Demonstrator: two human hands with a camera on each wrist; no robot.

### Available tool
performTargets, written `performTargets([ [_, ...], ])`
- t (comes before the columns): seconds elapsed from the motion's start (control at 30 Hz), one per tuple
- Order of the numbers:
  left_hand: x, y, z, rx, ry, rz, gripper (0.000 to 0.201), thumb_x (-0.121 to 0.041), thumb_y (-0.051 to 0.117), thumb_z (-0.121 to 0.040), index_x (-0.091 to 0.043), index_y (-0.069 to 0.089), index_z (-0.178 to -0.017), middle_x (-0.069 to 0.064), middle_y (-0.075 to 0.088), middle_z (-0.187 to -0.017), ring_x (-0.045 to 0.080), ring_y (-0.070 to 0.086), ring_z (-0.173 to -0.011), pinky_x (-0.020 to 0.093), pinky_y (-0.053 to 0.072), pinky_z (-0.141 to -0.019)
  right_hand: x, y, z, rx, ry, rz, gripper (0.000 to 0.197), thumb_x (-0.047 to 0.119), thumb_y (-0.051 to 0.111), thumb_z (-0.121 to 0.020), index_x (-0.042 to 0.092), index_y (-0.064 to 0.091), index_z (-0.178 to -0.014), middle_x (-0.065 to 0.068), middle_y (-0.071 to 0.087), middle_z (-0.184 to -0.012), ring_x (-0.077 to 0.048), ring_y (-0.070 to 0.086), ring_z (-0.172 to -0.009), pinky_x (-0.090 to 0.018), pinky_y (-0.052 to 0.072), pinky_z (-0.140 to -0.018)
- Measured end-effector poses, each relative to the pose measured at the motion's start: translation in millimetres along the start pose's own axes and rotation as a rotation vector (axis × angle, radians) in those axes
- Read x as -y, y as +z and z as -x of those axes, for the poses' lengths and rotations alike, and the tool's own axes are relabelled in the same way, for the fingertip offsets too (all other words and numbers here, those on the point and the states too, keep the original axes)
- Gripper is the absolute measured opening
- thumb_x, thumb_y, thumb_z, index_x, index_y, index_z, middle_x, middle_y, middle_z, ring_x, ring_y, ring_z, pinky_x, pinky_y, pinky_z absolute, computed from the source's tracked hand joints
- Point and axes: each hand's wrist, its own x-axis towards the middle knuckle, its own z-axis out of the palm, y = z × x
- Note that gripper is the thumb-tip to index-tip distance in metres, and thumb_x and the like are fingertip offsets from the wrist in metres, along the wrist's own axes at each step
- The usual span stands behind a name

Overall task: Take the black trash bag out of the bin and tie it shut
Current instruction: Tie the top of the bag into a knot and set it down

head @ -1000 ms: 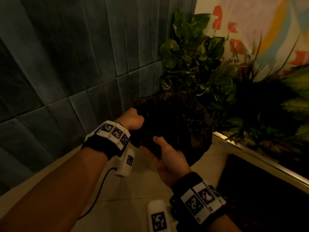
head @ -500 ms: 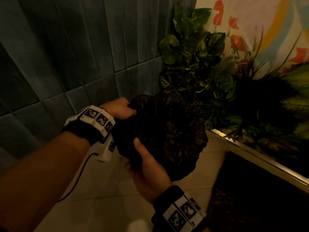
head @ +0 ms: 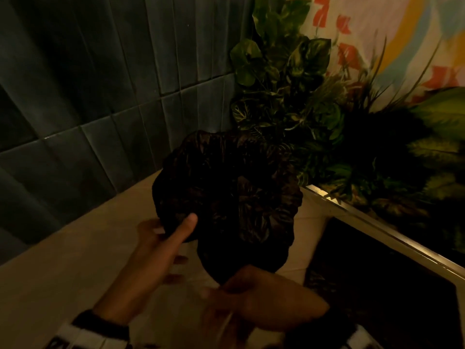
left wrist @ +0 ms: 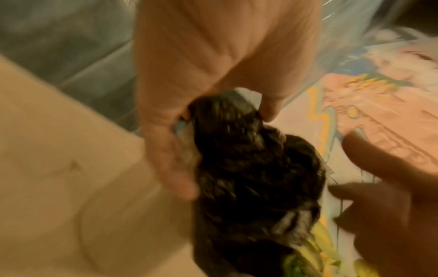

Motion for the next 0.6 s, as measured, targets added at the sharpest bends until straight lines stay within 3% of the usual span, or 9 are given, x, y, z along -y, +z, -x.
performTargets([
  [0.07, 7, 4, -2, 0.097, -0.011, 0.079, 0.070, -0.059, 0.068, -0.066, -0.035, 0.044, -0.126, -0.006, 0.063, -0.115, 0.028, 0.071, -0.089, 0.049, 0.059, -0.071, 12, -12, 23, -0.102, -0.029, -0.054, 0.059, 0.066, 0.046, -0.078, 0.012, 0.070, -0.076, -0.004, 0.073, -0.074, -0.010, 0.065, -0.060, -0.024, 0.054, -0.060],
  [0.13, 10, 8, -7, 0.154, -0.003, 0.149, 0.056, -0.050, 0.069, -0.072, -0.034, 0.054, -0.123, -0.001, 0.068, -0.115, 0.031, 0.072, -0.089, 0.050, 0.058, -0.075, 22, -18, 34, -0.462, -0.131, -0.141, 0.062, 0.069, 0.040, -0.071, 0.012, 0.062, -0.063, -0.001, 0.064, -0.053, -0.009, 0.058, -0.044, -0.023, 0.046, -0.045],
  [0.17, 10, 10, -9, 0.176, 0.007, 0.189, 0.048, -0.044, 0.068, -0.075, -0.033, 0.058, -0.121, 0.001, 0.070, -0.113, 0.032, 0.072, -0.089, 0.049, 0.058, -0.076, 23, -21, 34, -0.708, -0.203, -0.125, 0.062, 0.073, 0.040, -0.069, 0.015, 0.060, -0.065, 0.000, 0.062, -0.054, -0.010, 0.058, -0.046, -0.025, 0.047, -0.047],
  [0.23, 11, 11, -14, 0.168, 0.054, 0.231, 0.038, -0.034, 0.067, -0.080, -0.027, 0.063, -0.117, 0.005, 0.073, -0.107, 0.032, 0.072, -0.088, 0.044, 0.058, -0.073, 23, -25, 24, -1.062, -0.357, -0.024, 0.062, 0.079, 0.046, -0.065, 0.024, 0.059, -0.090, 0.006, 0.060, -0.082, -0.010, 0.058, -0.069, -0.025, 0.050, -0.060],
  [0.3, 14, 11, -19, 0.133, 0.106, 0.230, 0.033, -0.027, 0.063, -0.085, -0.022, 0.062, -0.118, 0.007, 0.073, -0.107, 0.030, 0.072, -0.088, 0.039, 0.058, -0.070, 17, -26, 5, -1.083, -0.326, 0.239, 0.069, 0.075, 0.057, -0.064, 0.039, 0.046, -0.122, 0.011, 0.038, -0.109, -0.003, 0.043, -0.089, -0.008, 0.040, -0.070],
  [0.4, 16, 11, -27, 0.096, 0.144, 0.258, 0.030, -0.022, 0.061, -0.089, -0.020, 0.062, -0.119, 0.005, 0.072, -0.110, 0.028, 0.072, -0.089, 0.035, 0.058, -0.070, -4, -29, -19, -1.070, -0.323, 0.501, 0.046, 0.051, 0.066, -0.077, 0.041, 0.057, -0.121, 0.006, 0.042, -0.114, 0.006, 0.034, -0.086, 0.007, 0.029, -0.071],
  [0.47, 17, 9, -31, 0.090, 0.154, 0.266, 0.031, -0.020, 0.061, -0.090, -0.018, 0.061, -0.121, 0.006, 0.071, -0.112, 0.028, 0.072, -0.089, 0.032, 0.059, -0.068, -24, -31, -27, -1.174, -0.520, 0.333, 0.029, 0.034, 0.069, -0.080, 0.037, 0.067, -0.109, 0.005, 0.050, -0.102, 0.010, 0.041, -0.088, 0.002, 0.033, -0.077],
  [0.53, 17, 8, -34, 0.084, 0.168, 0.275, 0.031, -0.017, 0.059, -0.091, -0.016, 0.061, -0.122, 0.006, 0.070, -0.114, 0.026, 0.073, -0.089, 0.031, 0.059, -0.067, -45, -27, -33, -1.178, -0.709, 0.102, 0.024, 0.031, 0.065, -0.082, 0.036, 0.068, -0.105, 0.006, 0.053, -0.096, -0.001, 0.053, -0.092, -0.015, 0.047, -0.077],
  [0.6, 16, 7, -37, 0.071, 0.178, 0.298, 0.029, -0.013, 0.058, -0.092, -0.017, 0.061, -0.120, 0.004, 0.070, -0.114, 0.024, 0.072, -0.091, 0.031, 0.059, -0.066, -57, -22, -33, -1.178, -0.792, -0.023, 0.021, 0.029, 0.058, -0.083, 0.036, 0.067, -0.101, 0.008, 0.056, -0.098, -0.009, 0.059, -0.091, -0.021, 0.053, -0.076],
])
